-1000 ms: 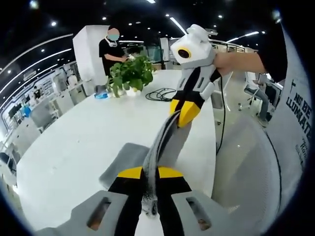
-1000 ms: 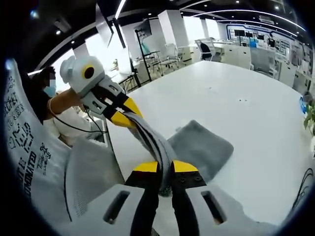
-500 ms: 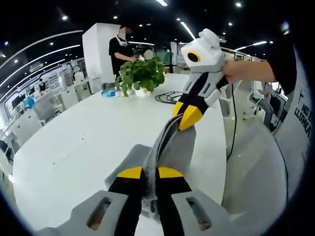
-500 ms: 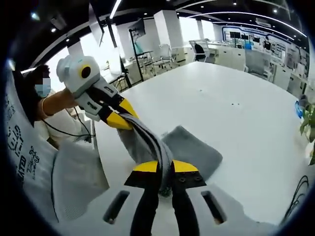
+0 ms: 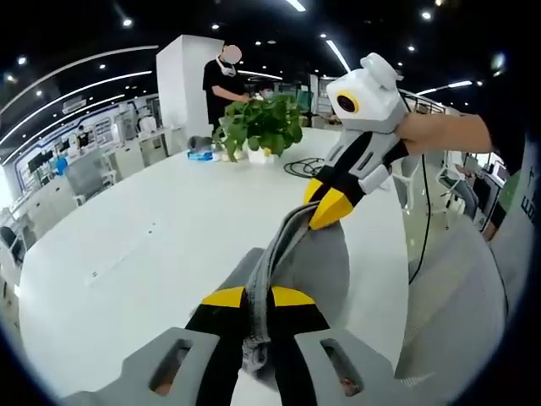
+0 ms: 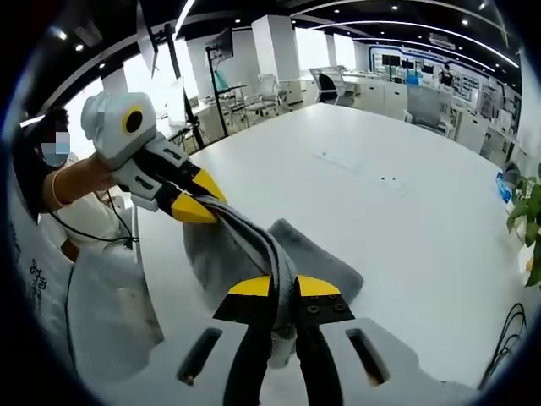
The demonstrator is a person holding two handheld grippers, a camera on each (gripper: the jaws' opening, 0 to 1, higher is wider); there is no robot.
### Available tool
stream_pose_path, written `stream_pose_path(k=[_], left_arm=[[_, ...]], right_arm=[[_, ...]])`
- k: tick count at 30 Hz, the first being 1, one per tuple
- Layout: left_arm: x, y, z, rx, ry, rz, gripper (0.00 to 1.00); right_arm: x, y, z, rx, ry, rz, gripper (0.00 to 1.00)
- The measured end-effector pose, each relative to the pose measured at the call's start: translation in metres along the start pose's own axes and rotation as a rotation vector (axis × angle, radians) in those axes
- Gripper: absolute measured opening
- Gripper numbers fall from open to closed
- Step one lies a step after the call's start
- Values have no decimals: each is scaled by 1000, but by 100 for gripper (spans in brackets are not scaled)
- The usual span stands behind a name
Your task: Fold the towel on the table until its edges align and the towel forms a compact rectangular stack.
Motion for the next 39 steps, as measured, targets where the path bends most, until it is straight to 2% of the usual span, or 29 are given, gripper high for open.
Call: stream_pose_path(k=[3,7,14,21,22,24,30,37,39], left_arm=[[6,7,6,-1,11,18,10],[11,14,13,-8,11,-7,10],[20,23,30,-8,26,-16,11],[42,32,48,-15,64,-42,10],[44,34,50,-29,61,-72,10],[47,35,52,-27,58,-111,10],[64,39,61,-22,89,-131,11],[80,47,63,-61,109,-162,14],[83,47,65,-63,99,-199,13]], right_arm=[[1,-5,5,6,-15,61,7],[5,-13,11,15,-26,120,7],[12,-25,22,34,-15,151,7],[29,-39,40,45,16,208,7],[31,-41,42,47,19,217,7],[34,-44,46,49,27,223,7],[43,-47,56,45,55,237,7],[51,-53,60,46,79,232,7],[52,-55,62,52,82,240,7]])
Point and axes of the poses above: the point that each gripper's makers call its tool centre point, and the gripper's own axes: z roughly forward along the fingers, y roughly to its left, x roughly out of its underside, the point moved 2 cm from there along -z, roughly backward along the fingers, and after that the axes turned 11 degrees about -y, right-handed, at the moved point
